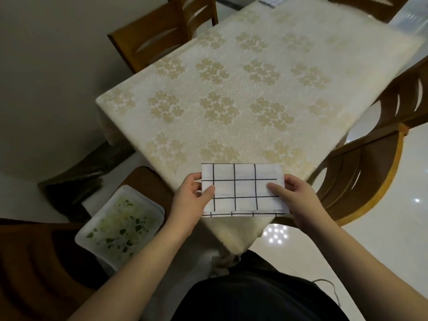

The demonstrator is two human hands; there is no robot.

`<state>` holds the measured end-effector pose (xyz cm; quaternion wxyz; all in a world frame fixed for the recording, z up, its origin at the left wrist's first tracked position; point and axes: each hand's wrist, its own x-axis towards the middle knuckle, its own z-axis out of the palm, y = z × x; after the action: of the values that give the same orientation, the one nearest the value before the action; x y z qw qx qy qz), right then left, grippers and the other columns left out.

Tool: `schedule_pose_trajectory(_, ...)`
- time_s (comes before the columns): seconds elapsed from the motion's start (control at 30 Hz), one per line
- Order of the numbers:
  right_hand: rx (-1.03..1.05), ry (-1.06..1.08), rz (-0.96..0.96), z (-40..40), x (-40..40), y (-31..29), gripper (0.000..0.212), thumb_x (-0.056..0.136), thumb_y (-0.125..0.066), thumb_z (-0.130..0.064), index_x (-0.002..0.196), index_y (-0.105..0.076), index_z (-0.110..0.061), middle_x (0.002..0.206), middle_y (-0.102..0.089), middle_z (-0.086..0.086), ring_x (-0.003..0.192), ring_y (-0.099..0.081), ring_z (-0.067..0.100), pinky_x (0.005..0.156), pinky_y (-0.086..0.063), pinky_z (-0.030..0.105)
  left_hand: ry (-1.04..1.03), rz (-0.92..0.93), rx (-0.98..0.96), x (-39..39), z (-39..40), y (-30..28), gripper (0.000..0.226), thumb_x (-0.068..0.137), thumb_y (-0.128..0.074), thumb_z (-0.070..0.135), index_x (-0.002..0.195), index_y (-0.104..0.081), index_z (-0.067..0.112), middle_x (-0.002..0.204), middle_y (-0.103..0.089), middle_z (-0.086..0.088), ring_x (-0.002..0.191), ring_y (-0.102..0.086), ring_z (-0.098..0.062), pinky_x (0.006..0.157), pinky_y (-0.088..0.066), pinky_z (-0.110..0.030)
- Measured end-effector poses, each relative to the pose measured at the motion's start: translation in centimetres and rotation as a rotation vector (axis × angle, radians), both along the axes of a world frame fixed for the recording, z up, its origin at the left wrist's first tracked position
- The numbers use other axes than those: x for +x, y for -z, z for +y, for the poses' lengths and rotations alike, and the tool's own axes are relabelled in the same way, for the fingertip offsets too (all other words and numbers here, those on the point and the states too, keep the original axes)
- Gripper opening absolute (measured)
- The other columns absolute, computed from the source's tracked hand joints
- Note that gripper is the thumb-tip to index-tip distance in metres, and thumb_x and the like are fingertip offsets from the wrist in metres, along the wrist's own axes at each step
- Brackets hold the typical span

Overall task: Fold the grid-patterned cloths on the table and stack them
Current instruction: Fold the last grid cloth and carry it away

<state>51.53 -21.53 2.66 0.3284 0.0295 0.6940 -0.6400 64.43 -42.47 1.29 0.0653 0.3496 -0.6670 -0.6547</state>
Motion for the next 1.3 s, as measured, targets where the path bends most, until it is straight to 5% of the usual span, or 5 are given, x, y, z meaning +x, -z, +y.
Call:
schedule_pose_trajectory(0.33,0.03,0.23,0.159,7.5,8.2,-4.2,0.022,0.084,-0.072,-0.005,0.104,-0.068,-0.013,0.093,-0.076,0.006,0.086,-0.073,0.023,0.075,-0.06,0.032,0.077,0.039,0.216,3.5,5.4,-1.5,0.025,0.092,-0.065,0.012,0.111,-0.06,0.027,0.11,-0.07,-0.011,0.099,-0.07,-0.028,0.09,-0.055,-0.052)
schedule_pose_trajectory(0.5,0.1,0.343,0.189,13.5,10.1,-4.0,0.027,0.082,-0.075,-0.01,0.107,-0.068,-0.018,0.092,-0.076,0.005,0.086,-0.073,0.023,0.08,-0.06,0.04,0.186,0.057,0.268,2.1,10.3,-2.4,0.024,0.093,-0.06,0.006,0.112,-0.058,0.02,0.093,-0.071,-0.005,0.072,-0.071,-0.014,0.056,-0.055,-0.026)
schedule_pose_trajectory(0.8,0.061,0.572,0.158,28.3,11.2,-3.2,0.035,0.082,-0.072,-0.005,0.113,-0.067,-0.019,0.095,-0.075,0.004,0.088,-0.072,0.024,0.077,-0.06,0.039,0.449,0.062,0.116,-2.4,24.2,-3.7,0.016,0.094,-0.061,0.01,0.106,-0.061,0.022,0.084,-0.071,-0.003,0.07,-0.07,-0.011,0.057,-0.054,-0.024)
schedule_pose_trajectory(1.0,0.057,0.732,0.151,41.7,11.9,-2.8,0.038,0.083,-0.073,-0.005,0.116,-0.064,-0.021,0.102,-0.074,0.002,0.091,-0.072,0.02,0.079,-0.059,0.035,0.685,0.08,-0.01,-6.4,37.7,-4.1,0.021,0.077,-0.07,0.041,0.097,-0.064,0.038,0.084,-0.062,-0.02,0.077,-0.056,-0.024,0.075,-0.051,-0.053)
schedule_pose_trajectory(1.3,0.002,0.939,0.14,51.4,10.9,-2.1,0.037,0.086,-0.069,-0.004,0.119,-0.062,-0.021,0.103,-0.075,0.0,0.093,-0.072,0.019,0.081,-0.058,0.037,0.898,0.084,-0.082,-11.0,48.9,-5.4,0.033,0.094,-0.06,0.018,0.125,-0.054,0.026,0.082,-0.059,-0.022,0.072,-0.056,-0.022,0.067,-0.053,-0.034)
